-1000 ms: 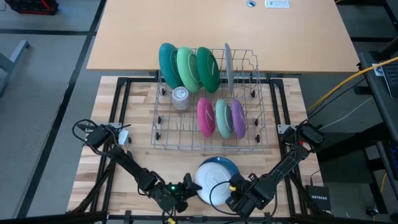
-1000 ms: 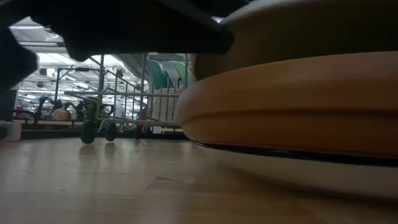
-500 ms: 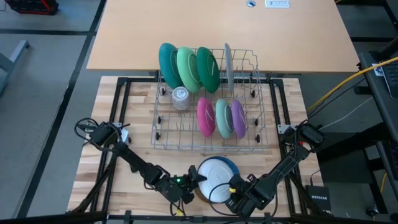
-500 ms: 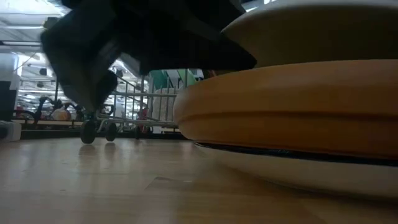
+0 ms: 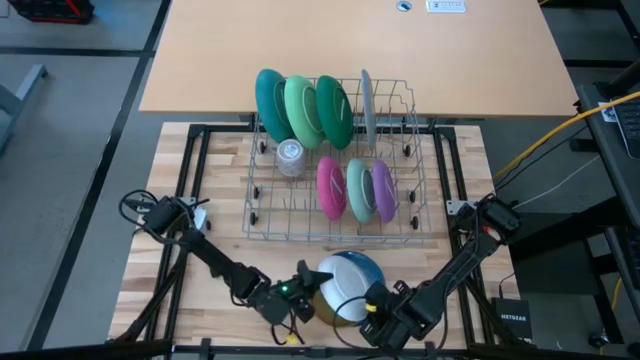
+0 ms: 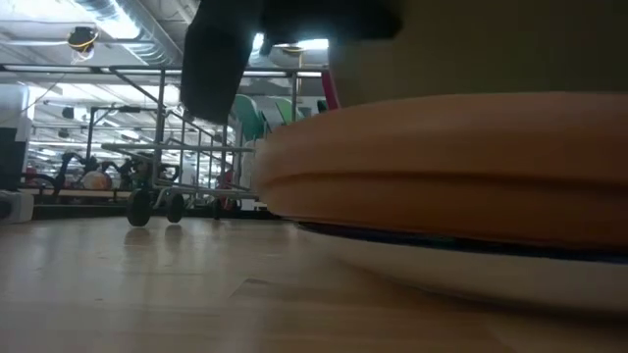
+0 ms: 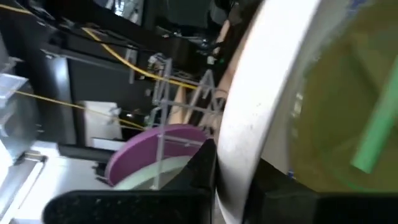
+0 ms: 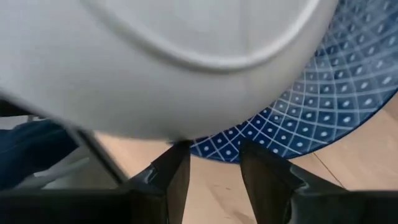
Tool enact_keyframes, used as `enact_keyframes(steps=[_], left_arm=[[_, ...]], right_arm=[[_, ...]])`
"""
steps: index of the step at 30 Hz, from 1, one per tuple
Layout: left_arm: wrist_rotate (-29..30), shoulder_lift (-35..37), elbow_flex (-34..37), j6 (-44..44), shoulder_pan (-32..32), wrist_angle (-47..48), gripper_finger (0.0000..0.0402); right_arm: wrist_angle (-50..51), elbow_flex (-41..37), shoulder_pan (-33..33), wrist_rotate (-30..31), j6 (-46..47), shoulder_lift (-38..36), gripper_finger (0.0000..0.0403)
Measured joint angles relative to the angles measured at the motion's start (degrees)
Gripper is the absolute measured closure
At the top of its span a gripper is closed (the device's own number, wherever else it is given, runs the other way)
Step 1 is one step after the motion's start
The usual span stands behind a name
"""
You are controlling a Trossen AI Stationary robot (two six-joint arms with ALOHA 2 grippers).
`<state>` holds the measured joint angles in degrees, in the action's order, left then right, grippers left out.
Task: Sort dishes
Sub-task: Put the white plate in the dish rack
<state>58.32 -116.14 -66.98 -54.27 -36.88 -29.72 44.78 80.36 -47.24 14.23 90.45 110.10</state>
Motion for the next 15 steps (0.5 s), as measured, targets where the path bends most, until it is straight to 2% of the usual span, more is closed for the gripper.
enact_keyframes(steps=[4, 11, 15], left_arm=[[2.64, -0.05, 0.03, -4.48, -0.44, -4.35, 0.0388], [7.11, 1.22, 0.09, -8.06, -0.64, -8.83, 0.0390], [11.59, 1.20, 0.11, -15.47, -1.05, -15.31, 0.0390]], right_arm=[[3.99, 5.34, -0.03, 3.11, -3.88, 0.00, 0.0259], [19.04, 16.25, -0.04, 7.28, -6.89, 0.00, 0.0259], [27.85, 21.47, -0.05, 9.37, -6.90, 0.00, 0.0259]])
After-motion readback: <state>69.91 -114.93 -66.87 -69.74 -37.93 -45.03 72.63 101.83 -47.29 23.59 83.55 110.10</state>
